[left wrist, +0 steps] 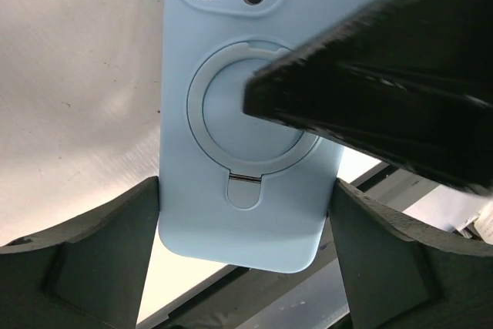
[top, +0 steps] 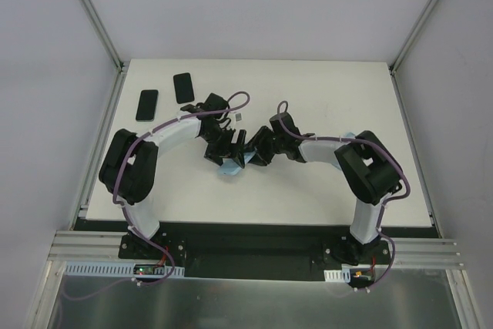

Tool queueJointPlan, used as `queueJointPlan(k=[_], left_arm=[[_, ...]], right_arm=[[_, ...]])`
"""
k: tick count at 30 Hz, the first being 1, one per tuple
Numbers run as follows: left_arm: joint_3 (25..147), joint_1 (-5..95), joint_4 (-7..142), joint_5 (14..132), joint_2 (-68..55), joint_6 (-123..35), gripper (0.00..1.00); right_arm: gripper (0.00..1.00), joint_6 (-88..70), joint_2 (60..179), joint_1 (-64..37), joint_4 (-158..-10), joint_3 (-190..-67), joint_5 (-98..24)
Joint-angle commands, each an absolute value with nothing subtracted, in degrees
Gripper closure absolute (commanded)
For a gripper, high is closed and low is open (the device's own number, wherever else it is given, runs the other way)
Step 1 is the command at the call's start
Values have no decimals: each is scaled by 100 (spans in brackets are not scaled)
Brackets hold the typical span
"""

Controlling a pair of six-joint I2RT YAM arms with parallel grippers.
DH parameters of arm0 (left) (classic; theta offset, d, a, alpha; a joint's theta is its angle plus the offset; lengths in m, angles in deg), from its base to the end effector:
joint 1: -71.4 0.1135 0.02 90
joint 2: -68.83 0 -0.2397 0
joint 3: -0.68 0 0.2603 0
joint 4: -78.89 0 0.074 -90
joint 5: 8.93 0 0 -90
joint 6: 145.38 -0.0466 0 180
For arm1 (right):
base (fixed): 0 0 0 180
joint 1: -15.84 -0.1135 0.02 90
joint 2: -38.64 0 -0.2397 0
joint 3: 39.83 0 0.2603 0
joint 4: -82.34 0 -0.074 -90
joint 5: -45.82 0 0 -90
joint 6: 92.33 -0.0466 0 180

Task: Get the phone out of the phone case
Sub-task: Pick up the phone at the center of the board.

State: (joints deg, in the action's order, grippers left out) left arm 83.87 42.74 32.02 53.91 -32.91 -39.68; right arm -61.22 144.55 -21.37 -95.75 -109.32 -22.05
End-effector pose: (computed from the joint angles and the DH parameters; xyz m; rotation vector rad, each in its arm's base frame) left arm 0.3088 -0.1930 0.1604 0.4623 2.7649 -0.8564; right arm 0.2977 0.2481 0.1168 0.2403 2.5272 1.2404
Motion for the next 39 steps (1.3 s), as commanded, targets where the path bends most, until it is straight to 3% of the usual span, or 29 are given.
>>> queueJointPlan(k=[1, 4, 9, 19, 23, 26, 39], left_arm=[[8388, 4258, 3330, 4899, -2760, -3921, 30], [8370, 4258, 3348, 4855, -2663, -3956, 29], [8335, 4135, 3330, 5090, -2382, -4079, 19], [8309, 3230, 3357, 6883, -1608, -4712, 18], [8344, 3010, 3365, 7026, -1388, -4888, 18], [8388, 2931, 3374, 7025, -1309, -5020, 18], [8634, 2746, 3366, 7131, -1511, -5169, 20]], right_arm=[[72, -6631, 14587, -2212, -10244, -11099, -1931], [99, -6640, 14543, -2213, -10244, -11099, -1975], [99, -6307, 14289, -2221, -9264, -11318, -2229], [99, -5981, 14121, -2221, -6564, -12601, -2555], [99, -5665, 14542, -2213, -4248, -13977, -2818], [99, -5507, 14684, -2221, -3417, -14429, -2863], [99, -5735, 14350, -2221, -3054, -14404, -2854]])
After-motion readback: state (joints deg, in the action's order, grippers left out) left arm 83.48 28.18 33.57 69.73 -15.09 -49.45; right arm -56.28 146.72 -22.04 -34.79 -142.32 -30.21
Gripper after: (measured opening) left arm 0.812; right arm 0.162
